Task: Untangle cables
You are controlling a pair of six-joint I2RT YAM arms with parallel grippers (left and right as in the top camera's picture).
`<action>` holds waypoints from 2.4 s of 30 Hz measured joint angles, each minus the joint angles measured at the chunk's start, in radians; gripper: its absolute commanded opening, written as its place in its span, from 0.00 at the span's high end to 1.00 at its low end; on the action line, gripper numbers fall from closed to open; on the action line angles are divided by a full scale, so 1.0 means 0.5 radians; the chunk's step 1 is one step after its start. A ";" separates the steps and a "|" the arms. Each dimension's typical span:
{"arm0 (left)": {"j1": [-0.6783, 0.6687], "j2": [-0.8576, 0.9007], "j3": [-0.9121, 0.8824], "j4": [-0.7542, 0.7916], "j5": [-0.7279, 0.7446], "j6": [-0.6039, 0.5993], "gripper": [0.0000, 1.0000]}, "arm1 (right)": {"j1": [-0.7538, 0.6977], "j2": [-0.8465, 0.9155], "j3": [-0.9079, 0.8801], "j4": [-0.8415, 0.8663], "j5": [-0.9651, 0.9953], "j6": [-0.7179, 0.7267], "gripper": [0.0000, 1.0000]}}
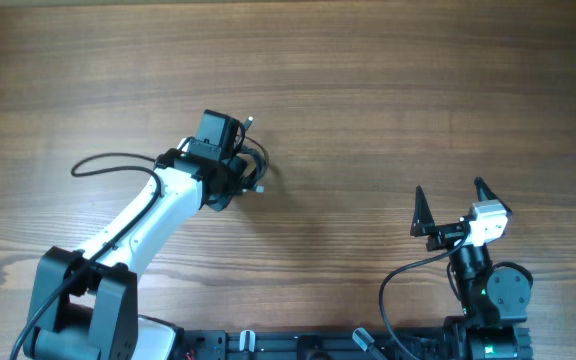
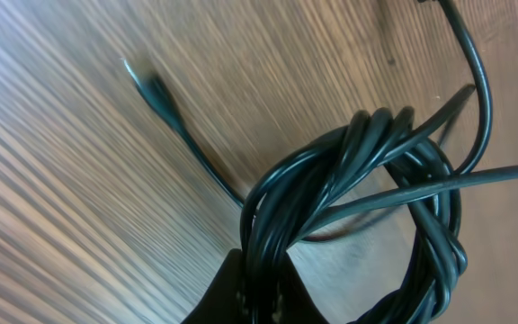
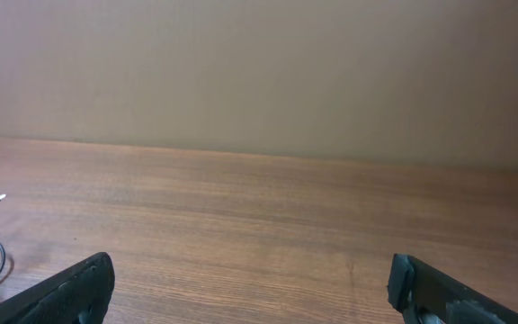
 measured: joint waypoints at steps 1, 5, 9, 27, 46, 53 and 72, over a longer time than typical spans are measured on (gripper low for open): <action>0.000 -0.001 0.001 0.080 0.075 -0.076 0.96 | 0.000 0.000 0.000 0.000 0.000 0.000 0.00; -0.001 -0.060 0.059 0.302 0.292 -0.201 0.96 | 0.000 0.000 0.000 0.000 0.000 0.000 0.00; 0.000 -0.195 0.188 0.558 0.318 -0.038 0.96 | 0.000 0.000 0.000 0.000 0.000 0.000 0.00; -0.103 0.026 0.270 -0.417 -0.133 -0.069 0.32 | 0.000 0.000 0.000 0.000 0.000 0.000 0.00; -0.169 0.069 0.270 -0.422 -0.407 0.245 0.32 | 0.000 0.000 0.000 0.000 0.000 0.000 0.00; -0.228 0.163 0.271 -0.013 -0.230 -0.165 0.24 | 0.000 0.000 0.000 0.000 0.000 0.000 0.00; -0.270 0.536 0.270 0.201 -0.361 1.045 0.78 | 0.000 0.000 -0.001 0.000 0.000 0.000 0.00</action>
